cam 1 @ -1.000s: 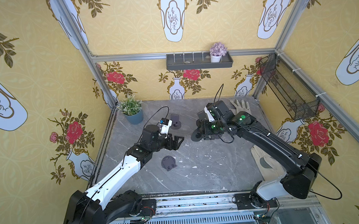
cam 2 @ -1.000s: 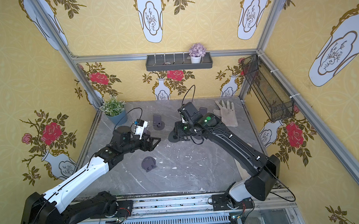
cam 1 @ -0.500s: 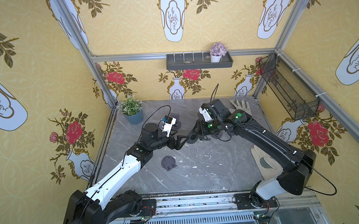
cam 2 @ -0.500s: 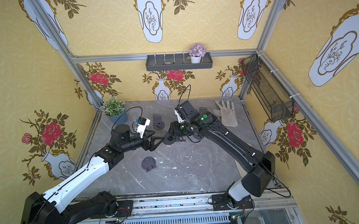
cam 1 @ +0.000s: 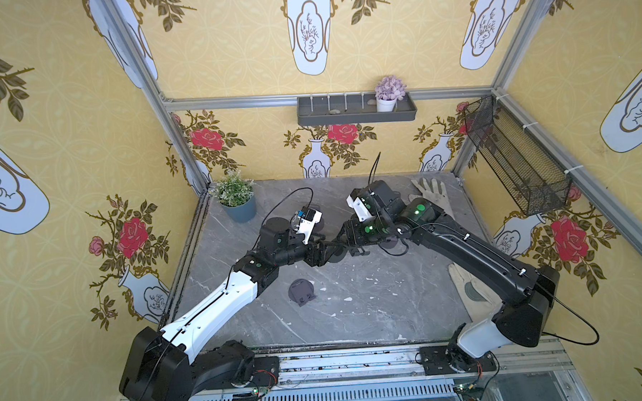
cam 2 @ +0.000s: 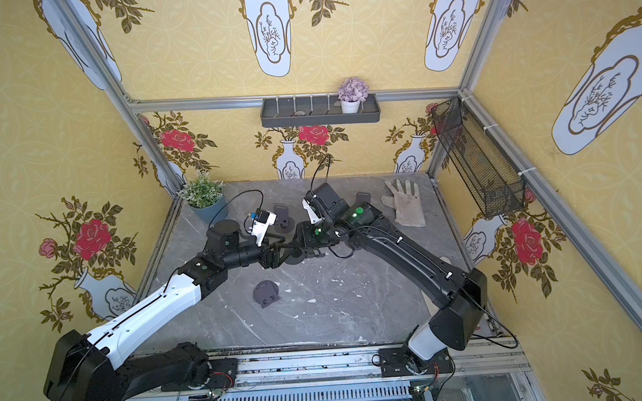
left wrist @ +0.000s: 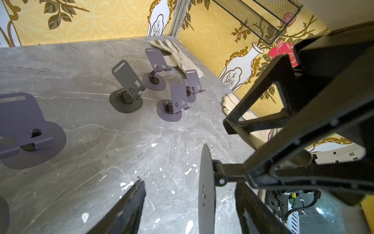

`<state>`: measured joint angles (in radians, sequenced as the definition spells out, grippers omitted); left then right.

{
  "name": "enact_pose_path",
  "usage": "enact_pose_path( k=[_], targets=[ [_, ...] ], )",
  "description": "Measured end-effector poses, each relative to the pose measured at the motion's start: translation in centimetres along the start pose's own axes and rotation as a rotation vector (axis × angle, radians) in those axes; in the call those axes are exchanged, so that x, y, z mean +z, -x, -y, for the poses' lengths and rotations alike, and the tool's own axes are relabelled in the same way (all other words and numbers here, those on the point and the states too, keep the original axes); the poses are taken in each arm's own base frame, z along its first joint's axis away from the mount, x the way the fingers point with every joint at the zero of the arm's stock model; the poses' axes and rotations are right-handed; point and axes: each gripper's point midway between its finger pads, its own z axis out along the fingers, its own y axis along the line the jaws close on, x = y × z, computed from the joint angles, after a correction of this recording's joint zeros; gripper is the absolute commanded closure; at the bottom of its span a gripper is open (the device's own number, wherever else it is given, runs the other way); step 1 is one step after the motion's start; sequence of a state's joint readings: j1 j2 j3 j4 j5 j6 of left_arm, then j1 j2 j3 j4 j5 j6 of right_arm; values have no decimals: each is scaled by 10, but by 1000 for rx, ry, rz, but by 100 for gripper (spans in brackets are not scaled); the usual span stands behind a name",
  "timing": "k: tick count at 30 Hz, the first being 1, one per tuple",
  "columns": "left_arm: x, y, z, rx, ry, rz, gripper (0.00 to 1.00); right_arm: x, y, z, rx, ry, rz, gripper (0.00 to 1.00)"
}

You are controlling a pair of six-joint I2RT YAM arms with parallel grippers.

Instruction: Open the phone stand

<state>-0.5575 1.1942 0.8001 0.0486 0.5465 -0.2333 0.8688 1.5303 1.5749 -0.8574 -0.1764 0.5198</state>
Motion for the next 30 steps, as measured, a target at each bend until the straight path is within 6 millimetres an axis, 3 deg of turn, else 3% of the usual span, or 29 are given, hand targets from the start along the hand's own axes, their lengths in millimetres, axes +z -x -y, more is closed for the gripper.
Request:
enact_pose_path(
  k=[13,18,30],
  targets=[
    [2,-4,3,-21,-28,-1,77,1,0,-4,-17,-14,9,64],
    [3,-4,9,-22,-66,-3,100,0,1,-3,-18,-21,17,64],
    [20,-12,-1,-126,-69,-19,100,-6,6,6,-46,-119,69,64]
  ],
)
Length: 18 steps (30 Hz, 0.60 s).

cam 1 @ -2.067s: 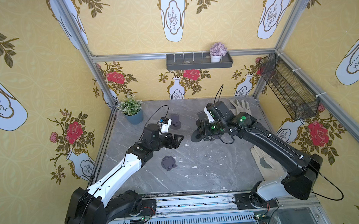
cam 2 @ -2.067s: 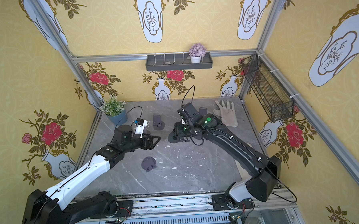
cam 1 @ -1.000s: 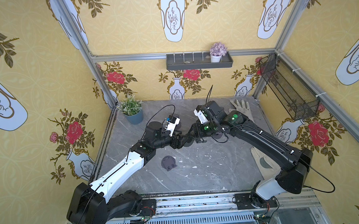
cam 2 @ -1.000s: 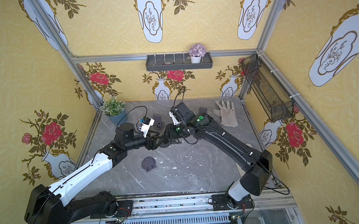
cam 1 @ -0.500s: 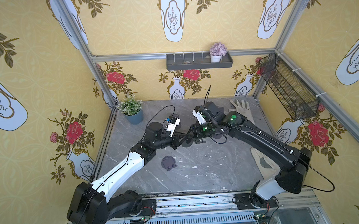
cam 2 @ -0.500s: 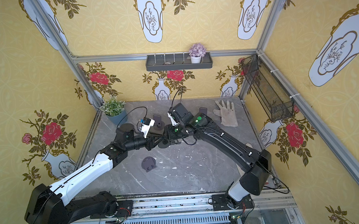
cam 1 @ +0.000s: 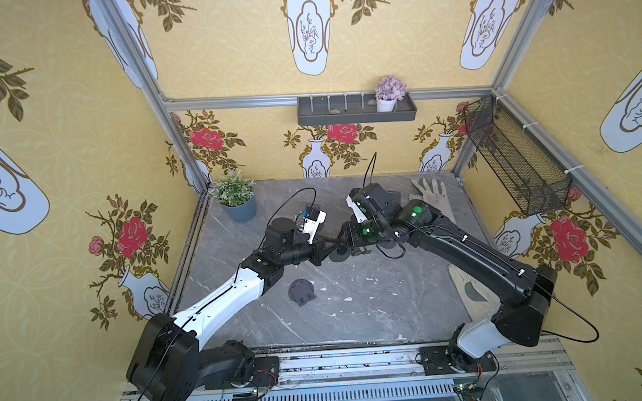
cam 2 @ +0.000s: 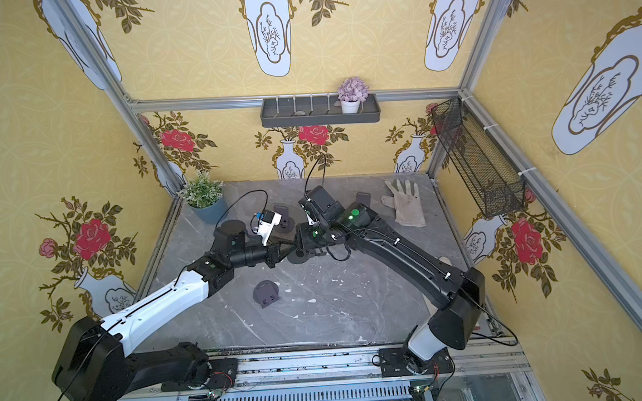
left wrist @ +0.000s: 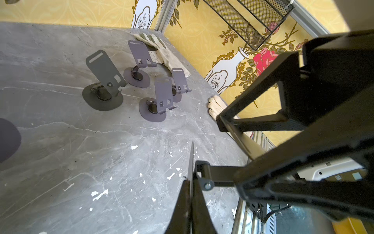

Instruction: Open the phone stand

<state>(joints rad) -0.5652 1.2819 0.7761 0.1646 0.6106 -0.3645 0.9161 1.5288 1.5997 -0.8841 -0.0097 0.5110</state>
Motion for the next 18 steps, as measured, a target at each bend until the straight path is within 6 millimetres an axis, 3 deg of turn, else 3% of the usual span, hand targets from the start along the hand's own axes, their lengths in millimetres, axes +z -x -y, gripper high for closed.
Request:
enact_pose_path(
  k=[18],
  targets=[
    [9,-1,-20,-262,-27,-26,100,-13,17,1,-34,-117,164,63]
  ],
)
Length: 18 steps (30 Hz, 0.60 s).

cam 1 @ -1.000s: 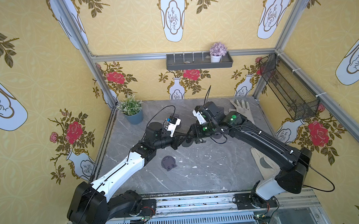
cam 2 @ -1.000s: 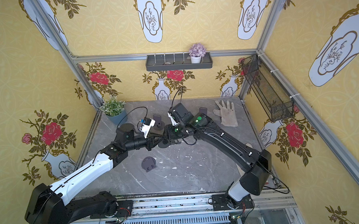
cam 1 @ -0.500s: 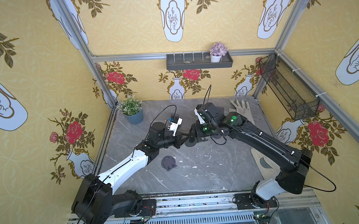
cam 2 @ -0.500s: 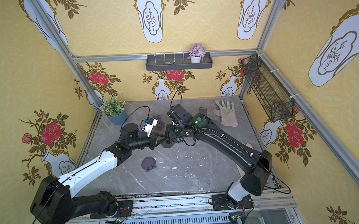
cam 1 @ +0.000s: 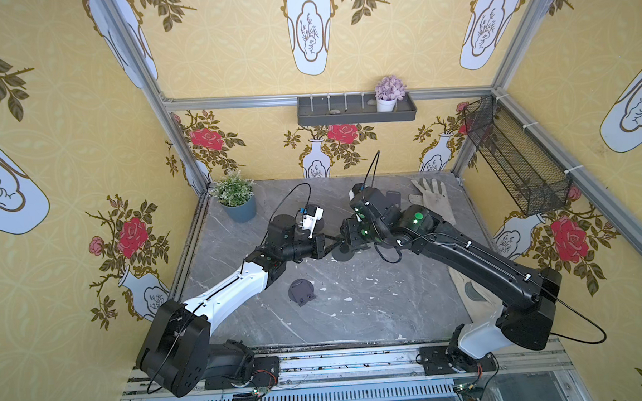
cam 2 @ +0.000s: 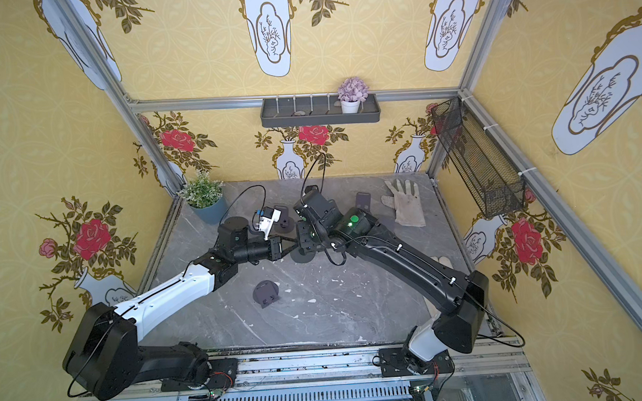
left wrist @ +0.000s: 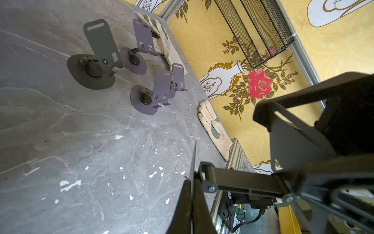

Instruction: Open the phone stand

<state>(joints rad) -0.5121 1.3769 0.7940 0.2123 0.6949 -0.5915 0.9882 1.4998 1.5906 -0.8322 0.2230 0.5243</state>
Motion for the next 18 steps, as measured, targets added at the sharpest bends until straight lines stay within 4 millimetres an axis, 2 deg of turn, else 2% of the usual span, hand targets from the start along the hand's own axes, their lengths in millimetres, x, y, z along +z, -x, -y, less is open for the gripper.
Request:
enact_pose_path(
  k=[11,17,18],
  targets=[
    [0,-4,-23,-108,-31,-38,100,3,-4,-2,-9,-31,25,63],
    [-4,-2,-51,-174,55,-8,100,1,-17,-5,-21,-31,-1,63],
    [-5,-2,-62,-192,107,6,100,-3,-17,-5,-25,-28,4,63]
  ],
)
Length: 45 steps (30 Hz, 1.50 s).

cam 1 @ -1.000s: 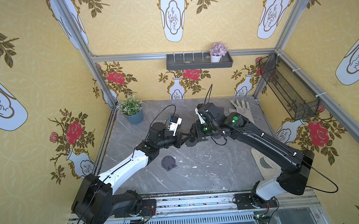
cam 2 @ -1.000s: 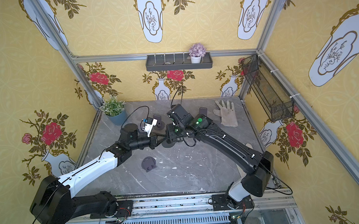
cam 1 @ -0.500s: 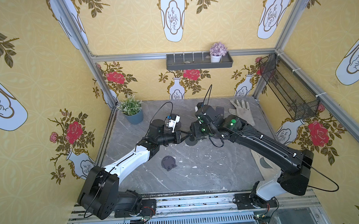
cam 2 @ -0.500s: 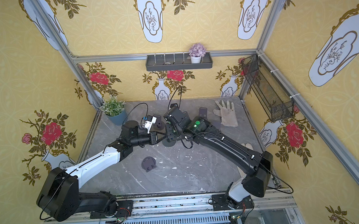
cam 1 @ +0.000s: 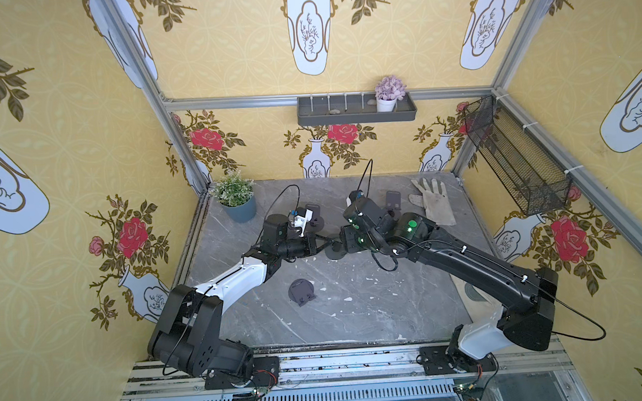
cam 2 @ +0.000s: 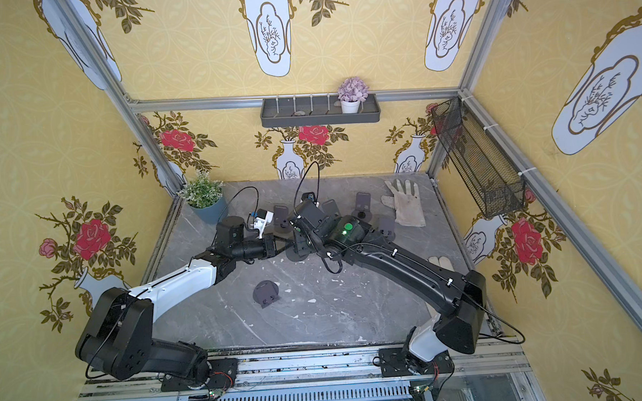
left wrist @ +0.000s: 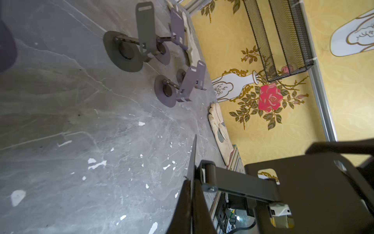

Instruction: Open the phone stand

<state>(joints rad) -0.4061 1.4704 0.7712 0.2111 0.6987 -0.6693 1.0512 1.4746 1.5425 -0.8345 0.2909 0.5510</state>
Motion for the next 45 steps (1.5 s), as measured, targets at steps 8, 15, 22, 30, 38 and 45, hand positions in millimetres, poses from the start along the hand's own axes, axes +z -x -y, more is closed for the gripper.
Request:
enact_pose_path(
  k=[8,15,22,30,38,45],
  targets=[
    [-8,2,-67,-145,292,71,100,-7,-8,-8,0,50,-26,54],
    [-17,21,-38,-71,212,134,100,4,-5,-8,21,71,-52,2],
    [-15,19,-6,1,55,106,100,19,7,3,96,134,-52,2],
    [-17,-1,10,18,-59,38,100,43,16,9,113,155,-59,1],
    [-21,-4,23,40,-112,22,100,57,9,2,83,172,-86,6],
    [-20,-5,23,21,-124,14,100,58,9,-7,53,190,-79,35]
  ],
)
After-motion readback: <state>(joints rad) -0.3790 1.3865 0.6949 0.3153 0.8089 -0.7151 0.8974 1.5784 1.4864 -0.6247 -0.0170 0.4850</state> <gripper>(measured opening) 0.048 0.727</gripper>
